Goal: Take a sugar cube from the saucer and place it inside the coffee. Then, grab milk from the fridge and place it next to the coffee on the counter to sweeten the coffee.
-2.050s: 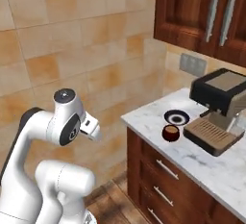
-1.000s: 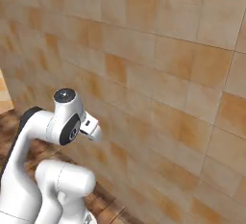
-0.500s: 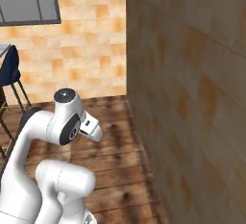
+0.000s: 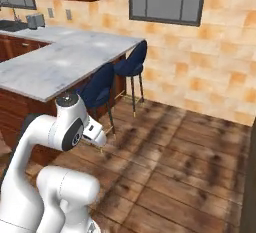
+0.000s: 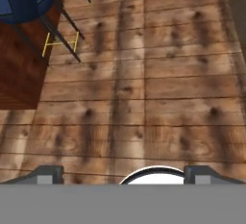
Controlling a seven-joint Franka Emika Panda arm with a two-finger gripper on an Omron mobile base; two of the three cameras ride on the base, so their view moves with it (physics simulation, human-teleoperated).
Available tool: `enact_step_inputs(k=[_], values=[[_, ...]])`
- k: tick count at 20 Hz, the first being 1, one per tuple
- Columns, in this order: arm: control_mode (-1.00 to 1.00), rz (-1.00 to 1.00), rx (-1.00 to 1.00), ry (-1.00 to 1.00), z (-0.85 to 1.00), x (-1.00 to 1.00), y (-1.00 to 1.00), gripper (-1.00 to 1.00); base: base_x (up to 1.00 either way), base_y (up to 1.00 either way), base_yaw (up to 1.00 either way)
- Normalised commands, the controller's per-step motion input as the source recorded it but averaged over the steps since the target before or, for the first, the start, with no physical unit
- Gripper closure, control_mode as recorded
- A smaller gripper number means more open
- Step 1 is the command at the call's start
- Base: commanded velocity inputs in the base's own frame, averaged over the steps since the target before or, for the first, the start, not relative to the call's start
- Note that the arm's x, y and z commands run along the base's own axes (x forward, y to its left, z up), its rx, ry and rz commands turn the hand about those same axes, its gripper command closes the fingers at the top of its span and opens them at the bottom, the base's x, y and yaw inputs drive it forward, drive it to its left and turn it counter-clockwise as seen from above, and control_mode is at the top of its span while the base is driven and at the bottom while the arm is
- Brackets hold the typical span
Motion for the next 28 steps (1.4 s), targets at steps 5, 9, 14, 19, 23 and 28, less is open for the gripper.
enact_step_inputs(k=[5, 9, 14, 19, 23, 28], values=[[1.00, 0.00, 0.00, 0.00, 0.00, 0.00, 0.00, -1.00, 0.00, 0.10, 1.00], [1.00, 0.00, 0.00, 0.00, 0.00, 0.00, 0.00, -1.00, 0.01, 0.13, 0.95], [1.00, 0.00, 0.00, 0.00, 0.00, 0.00, 0.00, -1.00, 0.22, 0.21, 0.85], [1.00, 0.00, 0.00, 0.00, 0.00, 0.00, 0.00, -1.00, 0.46, 0.31, 0.77], [1.00, 0.00, 0.00, 0.00, 0.00, 0.00, 0.00, -1.00, 0.94, 0.40, 0.54], [1.00, 0.00, 0.00, 0.00, 0.00, 0.00, 0.00, -1.00, 1.00, 0.13, 0.33]])
